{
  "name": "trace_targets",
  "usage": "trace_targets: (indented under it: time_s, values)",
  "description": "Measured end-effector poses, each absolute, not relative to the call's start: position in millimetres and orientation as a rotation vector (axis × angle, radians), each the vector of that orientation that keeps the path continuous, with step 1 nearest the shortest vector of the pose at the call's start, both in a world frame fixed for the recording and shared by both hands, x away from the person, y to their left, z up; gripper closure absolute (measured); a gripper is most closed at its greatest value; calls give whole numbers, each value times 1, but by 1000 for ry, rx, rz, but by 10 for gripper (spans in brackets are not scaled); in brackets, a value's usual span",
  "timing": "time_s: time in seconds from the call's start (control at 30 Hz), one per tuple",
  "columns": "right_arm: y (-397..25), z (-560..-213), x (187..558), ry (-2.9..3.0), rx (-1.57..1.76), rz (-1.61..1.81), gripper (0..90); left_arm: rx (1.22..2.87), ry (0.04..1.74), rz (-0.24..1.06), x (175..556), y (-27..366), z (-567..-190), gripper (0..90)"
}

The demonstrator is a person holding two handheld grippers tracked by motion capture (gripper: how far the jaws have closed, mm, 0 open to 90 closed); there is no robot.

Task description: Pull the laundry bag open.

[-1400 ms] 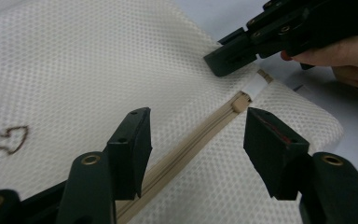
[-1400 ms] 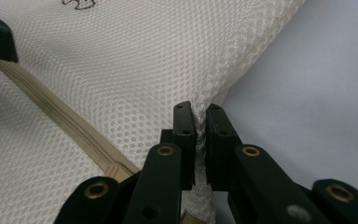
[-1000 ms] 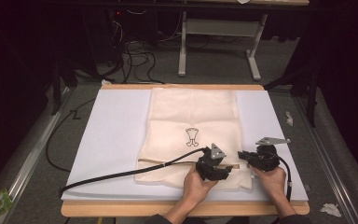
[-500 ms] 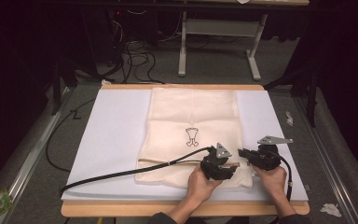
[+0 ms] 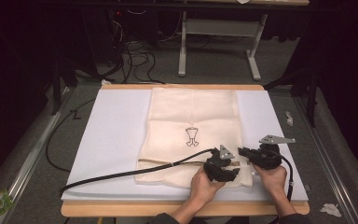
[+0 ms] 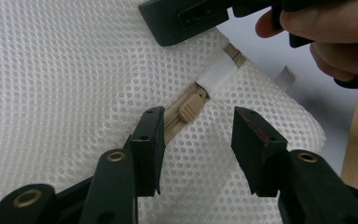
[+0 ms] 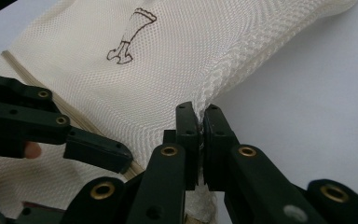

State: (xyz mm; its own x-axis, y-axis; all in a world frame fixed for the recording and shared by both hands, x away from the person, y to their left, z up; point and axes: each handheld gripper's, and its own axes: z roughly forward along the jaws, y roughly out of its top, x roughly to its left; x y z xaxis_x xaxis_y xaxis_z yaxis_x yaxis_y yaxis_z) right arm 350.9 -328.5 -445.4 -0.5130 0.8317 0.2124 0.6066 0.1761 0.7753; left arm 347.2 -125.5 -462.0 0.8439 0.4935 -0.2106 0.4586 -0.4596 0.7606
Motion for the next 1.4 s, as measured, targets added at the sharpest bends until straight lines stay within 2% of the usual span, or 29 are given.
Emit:
trace_targets:
  time_s: [0.33, 0.5, 0.7, 0.83, 1.23, 1.4]
  values:
    - [-325, -444, 348, 2216, 1342, 1312, 881, 2147, 716, 32, 356, -128, -470, 577]
    - [-323, -442, 349, 2221, 1337, 1309, 881, 2117, 726, -40, 360, -128, -468, 597]
    - [-320, -441, 350, 2232, 1322, 1285, 881, 2089, 724, -74, 360, -128, -467, 644]
    - [-322, -441, 351, 2230, 1337, 1288, 881, 2082, 701, -69, 359, -126, -466, 726]
    - [-325, -445, 351, 2228, 1355, 1299, 880, 2071, 697, -119, 359, -128, -470, 777]
    - [-325, -445, 352, 2231, 1346, 1303, 880, 2075, 714, -108, 361, -129, -471, 826]
